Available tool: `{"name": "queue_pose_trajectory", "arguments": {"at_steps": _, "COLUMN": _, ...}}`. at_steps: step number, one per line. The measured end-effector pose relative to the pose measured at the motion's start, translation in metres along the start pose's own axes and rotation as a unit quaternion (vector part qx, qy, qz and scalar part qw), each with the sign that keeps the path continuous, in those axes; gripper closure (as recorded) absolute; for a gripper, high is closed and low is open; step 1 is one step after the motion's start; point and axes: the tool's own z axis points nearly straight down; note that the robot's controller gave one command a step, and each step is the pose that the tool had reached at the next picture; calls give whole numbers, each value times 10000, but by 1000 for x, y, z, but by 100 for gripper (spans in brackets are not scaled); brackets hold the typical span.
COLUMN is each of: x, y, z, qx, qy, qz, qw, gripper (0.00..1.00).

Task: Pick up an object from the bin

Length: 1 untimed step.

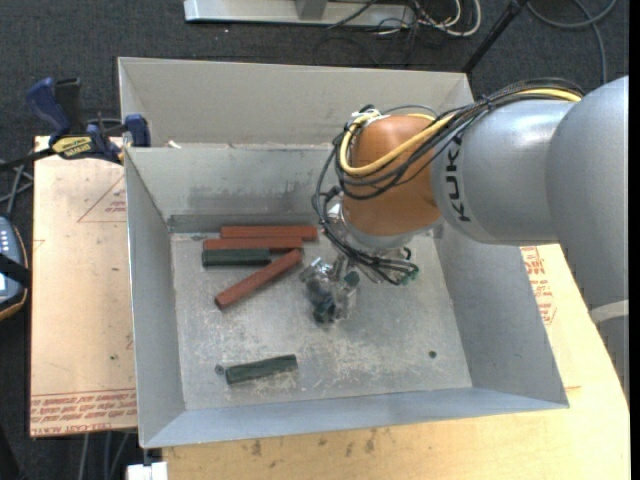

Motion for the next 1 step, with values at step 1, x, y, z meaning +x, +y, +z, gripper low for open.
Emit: {"name": "queue_pose_trajectory", "arguments": {"at_steps": 1, "x": -17, "y": 6, "z": -202, "qx": 5, "qy": -2, "qz": 126, "qw": 9999, "gripper": 100}}
